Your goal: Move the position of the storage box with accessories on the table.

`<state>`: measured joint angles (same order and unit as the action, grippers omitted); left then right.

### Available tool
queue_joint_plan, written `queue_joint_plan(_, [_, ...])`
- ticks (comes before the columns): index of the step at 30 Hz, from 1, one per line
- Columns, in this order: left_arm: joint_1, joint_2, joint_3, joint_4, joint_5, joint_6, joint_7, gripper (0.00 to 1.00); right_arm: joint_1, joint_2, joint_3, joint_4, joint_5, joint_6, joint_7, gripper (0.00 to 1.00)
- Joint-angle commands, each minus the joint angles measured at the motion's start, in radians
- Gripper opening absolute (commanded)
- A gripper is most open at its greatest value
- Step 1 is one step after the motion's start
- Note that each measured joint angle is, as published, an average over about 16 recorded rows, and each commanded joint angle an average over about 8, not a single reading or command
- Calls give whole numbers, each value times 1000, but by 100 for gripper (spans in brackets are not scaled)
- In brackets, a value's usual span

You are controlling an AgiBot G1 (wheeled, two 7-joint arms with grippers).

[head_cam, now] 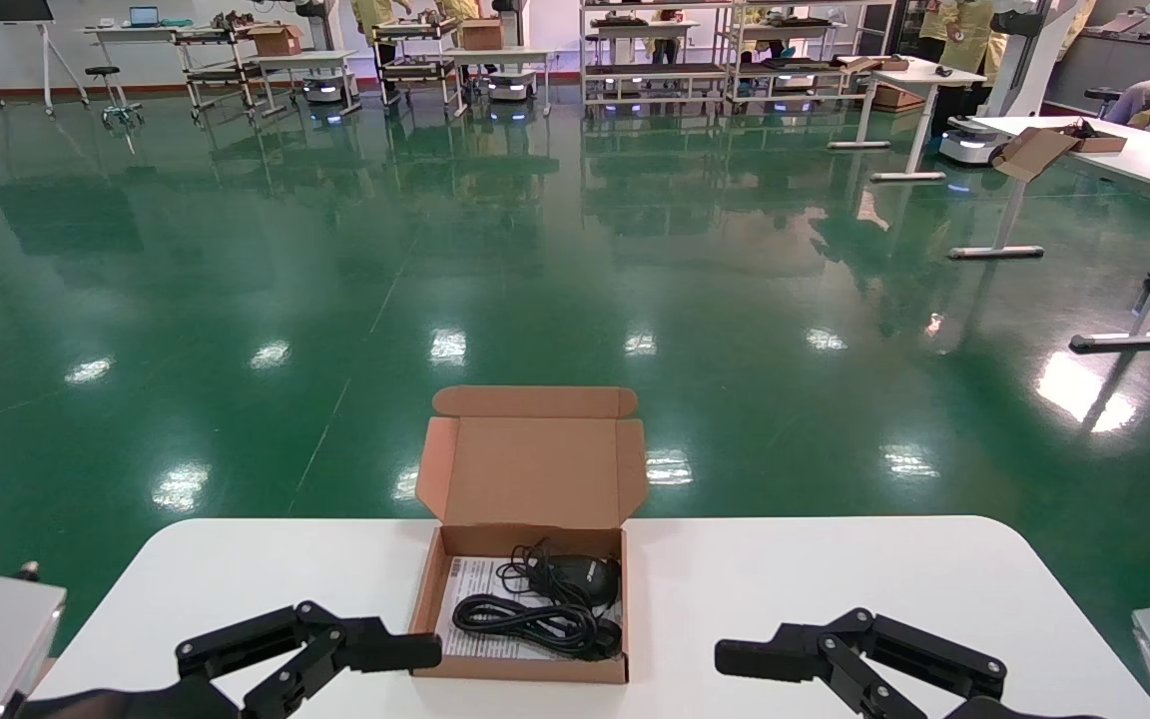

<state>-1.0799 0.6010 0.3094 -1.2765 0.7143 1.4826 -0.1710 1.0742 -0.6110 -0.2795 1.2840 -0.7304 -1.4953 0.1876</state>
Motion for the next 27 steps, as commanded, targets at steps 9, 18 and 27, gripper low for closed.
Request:
queue_joint_plan(9, [0,0,0,0,0,0,0,100,0,0,0,0,0,0,0,100])
queue_joint_plan(18, [0,0,0,0,0,0,0,100,0,0,0,0,-1,0,0,100])
queue_joint_plan(27, [0,0,0,0,0,0,0,100,56,43,-14,54,-55,48,98,100])
